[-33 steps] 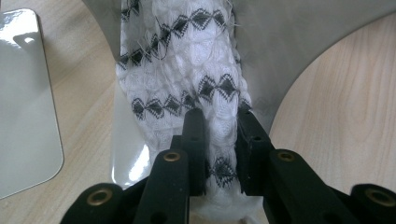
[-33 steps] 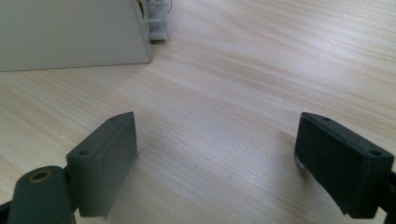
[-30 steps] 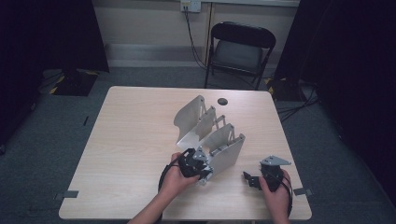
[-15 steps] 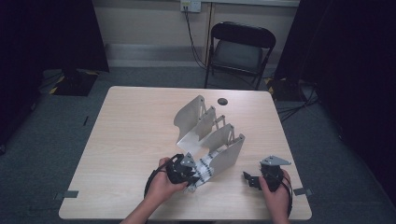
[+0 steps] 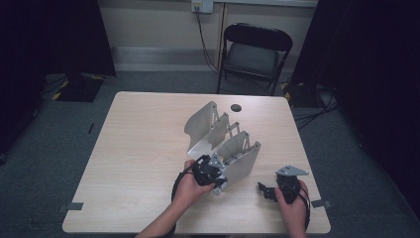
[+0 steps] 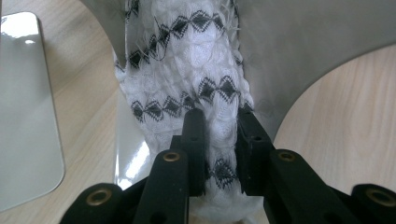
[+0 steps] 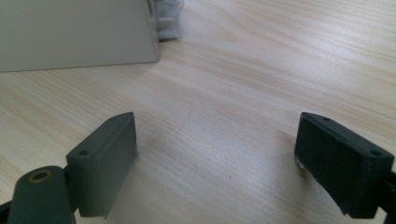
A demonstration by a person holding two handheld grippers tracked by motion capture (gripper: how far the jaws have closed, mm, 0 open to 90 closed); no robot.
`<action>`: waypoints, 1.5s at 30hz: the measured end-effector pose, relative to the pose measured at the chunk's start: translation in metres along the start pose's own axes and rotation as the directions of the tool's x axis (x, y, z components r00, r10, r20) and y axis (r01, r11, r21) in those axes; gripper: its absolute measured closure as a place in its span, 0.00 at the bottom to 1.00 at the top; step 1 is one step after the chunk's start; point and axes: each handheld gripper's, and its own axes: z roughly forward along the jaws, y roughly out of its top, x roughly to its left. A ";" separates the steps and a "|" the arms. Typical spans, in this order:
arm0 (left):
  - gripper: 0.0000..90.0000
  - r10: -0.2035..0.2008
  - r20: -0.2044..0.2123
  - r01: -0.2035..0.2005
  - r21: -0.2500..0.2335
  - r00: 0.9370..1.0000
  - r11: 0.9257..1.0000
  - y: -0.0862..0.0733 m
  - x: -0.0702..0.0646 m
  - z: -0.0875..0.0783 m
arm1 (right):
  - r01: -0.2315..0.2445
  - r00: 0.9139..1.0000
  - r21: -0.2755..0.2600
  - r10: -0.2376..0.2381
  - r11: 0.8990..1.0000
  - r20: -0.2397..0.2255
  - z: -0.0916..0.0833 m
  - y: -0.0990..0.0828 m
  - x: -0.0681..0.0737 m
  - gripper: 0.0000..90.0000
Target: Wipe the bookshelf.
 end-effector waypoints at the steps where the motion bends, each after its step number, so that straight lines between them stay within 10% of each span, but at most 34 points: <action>1: 0.84 0.004 0.007 -0.004 0.008 1.000 1.000 -0.001 0.000 0.001 | 0.001 1.000 -0.001 -0.001 1.000 0.000 0.000 0.000 0.000 0.14; 15: 0.84 0.020 0.023 -0.021 0.049 1.000 0.999 -0.024 -0.008 -0.023 | 0.001 1.000 0.000 -0.001 1.000 0.001 0.000 0.000 0.000 0.14; 23: 0.54 -0.031 -0.062 0.027 -0.063 0.998 0.998 -0.016 0.000 -0.033 | 0.001 1.000 0.000 -0.001 1.000 0.000 0.000 0.000 0.000 0.14; 28: 0.41 -0.026 -0.087 0.025 -0.020 0.996 0.999 -0.011 -0.001 -0.021 | 0.001 1.000 0.000 -0.001 1.000 -0.001 0.000 0.000 0.000 0.14; 32: 0.47 -0.014 -0.075 0.015 0.012 0.997 1.000 -0.018 -0.005 -0.006 | 0.002 1.000 0.000 -0.002 1.000 -0.001 0.000 0.000 0.000 0.14; 38: 0.82 0.008 -0.032 -0.005 0.077 0.999 0.997 -0.010 -0.007 -0.011 | 0.001 1.000 0.000 -0.001 1.000 -0.001 0.000 0.000 0.000 0.14; 45: 0.84 -0.062 -0.012 0.062 -0.015 0.998 0.998 0.000 -0.002 -0.027 | 0.001 1.000 0.000 -0.001 1.000 -0.001 0.000 0.000 0.000 0.14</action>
